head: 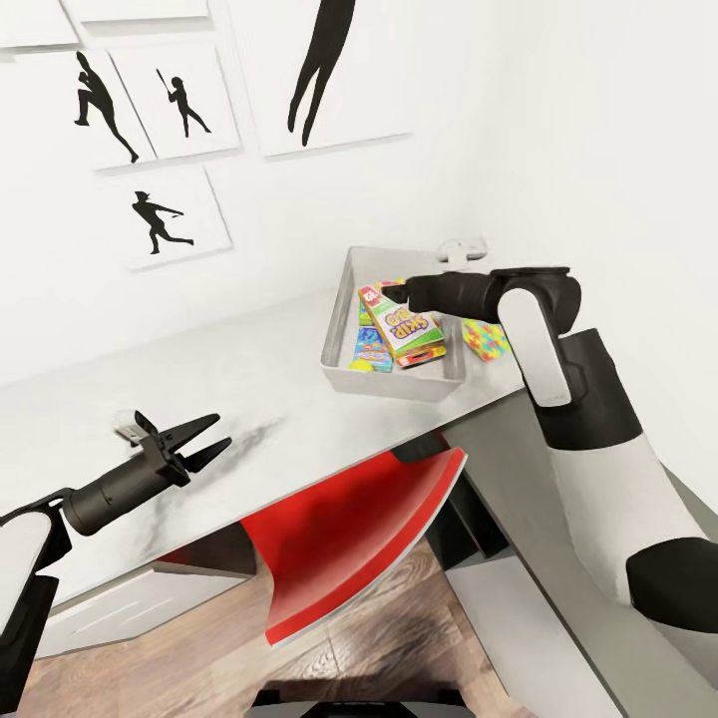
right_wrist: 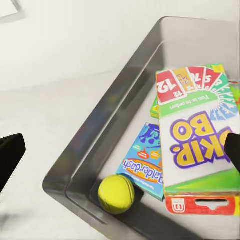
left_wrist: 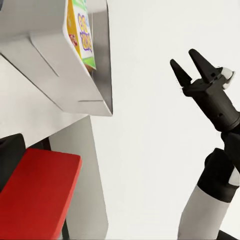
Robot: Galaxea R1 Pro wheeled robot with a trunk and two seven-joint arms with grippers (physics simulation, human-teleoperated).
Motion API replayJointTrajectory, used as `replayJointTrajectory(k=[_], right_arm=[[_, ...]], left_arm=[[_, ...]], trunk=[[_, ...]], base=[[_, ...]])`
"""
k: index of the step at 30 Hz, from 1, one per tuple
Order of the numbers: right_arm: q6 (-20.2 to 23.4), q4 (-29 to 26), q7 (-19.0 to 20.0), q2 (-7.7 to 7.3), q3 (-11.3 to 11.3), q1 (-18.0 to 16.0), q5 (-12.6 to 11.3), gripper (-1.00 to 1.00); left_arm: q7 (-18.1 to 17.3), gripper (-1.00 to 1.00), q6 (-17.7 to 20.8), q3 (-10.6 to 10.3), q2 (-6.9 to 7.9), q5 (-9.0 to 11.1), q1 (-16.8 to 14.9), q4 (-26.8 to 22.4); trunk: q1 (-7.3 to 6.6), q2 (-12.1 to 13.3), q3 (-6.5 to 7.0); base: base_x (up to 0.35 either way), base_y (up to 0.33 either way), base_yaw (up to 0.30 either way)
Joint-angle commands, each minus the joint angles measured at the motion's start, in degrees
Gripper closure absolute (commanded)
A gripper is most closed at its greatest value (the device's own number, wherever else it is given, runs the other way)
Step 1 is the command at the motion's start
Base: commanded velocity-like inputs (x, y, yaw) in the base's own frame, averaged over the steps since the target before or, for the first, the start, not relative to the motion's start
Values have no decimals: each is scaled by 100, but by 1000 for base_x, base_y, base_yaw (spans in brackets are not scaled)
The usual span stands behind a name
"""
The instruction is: Put all the toys in the child's room - the three board games (two on the bed and one on the table), the two jigsaw puzzles on the table, and the tennis ball on the table - inside the toy box on the table in the child's room.
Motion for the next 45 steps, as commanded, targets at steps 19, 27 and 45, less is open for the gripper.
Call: replayJointTrajectory(k=[19, 27, 45], right_arm=[[12, -345, -61, -62, -209, 90, -54, -100], [12, -336, -67, -24, -205, 100, -52, -100], [-157, 741, -1406, 66, -725, 3, -63, -100]], left_arm=[[104, -100, 3, -70, -37, -40, -1, 7], [345, -100, 0, -78, -41, -39, -5, 9], [1146, -100, 27, -65, -3, -3, -819, 62]], trunk=[[3, -9, -8], [3, -9, -8], [3, -9, -8]], base=[[0, 0, 0], [0, 0, 0], [0, 0, 0]])
